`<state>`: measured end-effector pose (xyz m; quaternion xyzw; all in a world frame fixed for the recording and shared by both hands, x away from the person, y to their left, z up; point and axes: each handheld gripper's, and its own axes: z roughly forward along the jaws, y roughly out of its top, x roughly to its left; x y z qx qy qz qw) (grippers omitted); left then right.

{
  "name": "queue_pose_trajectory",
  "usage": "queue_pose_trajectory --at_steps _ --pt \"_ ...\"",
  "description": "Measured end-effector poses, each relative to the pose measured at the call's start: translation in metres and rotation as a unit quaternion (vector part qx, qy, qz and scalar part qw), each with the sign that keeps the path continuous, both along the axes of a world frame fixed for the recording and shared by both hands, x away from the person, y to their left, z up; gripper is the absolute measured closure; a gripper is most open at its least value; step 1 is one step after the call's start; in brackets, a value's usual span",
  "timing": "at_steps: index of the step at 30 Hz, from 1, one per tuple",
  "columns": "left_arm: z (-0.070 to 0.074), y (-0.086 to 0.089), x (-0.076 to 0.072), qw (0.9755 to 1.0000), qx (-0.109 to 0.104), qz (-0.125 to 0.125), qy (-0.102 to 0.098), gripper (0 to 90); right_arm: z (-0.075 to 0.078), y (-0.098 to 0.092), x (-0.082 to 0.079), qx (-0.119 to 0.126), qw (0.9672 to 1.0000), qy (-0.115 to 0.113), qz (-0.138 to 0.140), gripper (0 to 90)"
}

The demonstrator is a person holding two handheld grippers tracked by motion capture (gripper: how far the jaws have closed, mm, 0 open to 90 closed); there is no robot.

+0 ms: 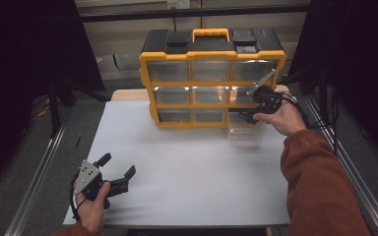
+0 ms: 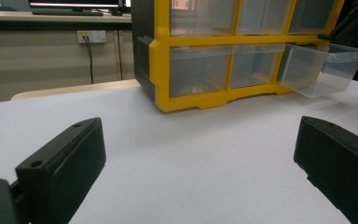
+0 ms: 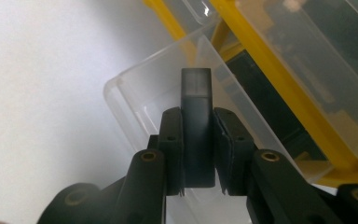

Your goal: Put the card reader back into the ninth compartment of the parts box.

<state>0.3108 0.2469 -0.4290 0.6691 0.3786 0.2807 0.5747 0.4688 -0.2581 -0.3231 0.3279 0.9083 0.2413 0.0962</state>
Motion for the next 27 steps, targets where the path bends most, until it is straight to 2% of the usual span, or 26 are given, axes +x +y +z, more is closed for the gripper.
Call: queue_pose_trajectory --at_steps 5,10,17,22,27 --pt "0.0 0.0 0.0 1.0 0.002 -0.001 0.001 2.1 -0.007 -0.001 0.004 -0.012 0.9998 0.016 -0.002 73.9" --pt "0.0 0.0 0.0 1.0 0.001 -0.002 0.001 2.1 -0.013 0.0 0.007 -0.018 0.9997 0.016 0.002 73.9" --pt "0.0 0.0 0.0 1.0 0.003 -0.002 0.001 2.1 -0.023 -0.004 0.01 -0.024 0.9993 0.026 -0.011 73.8" --pt "0.0 0.0 0.0 1.0 0.001 -0.004 0.001 2.1 -0.025 -0.003 0.011 -0.023 0.9995 0.024 0.0 73.7" --pt "0.0 0.0 0.0 1.0 0.001 -0.002 0.001 2.1 -0.027 0.0 0.012 -0.028 0.9993 0.026 0.0 73.0"
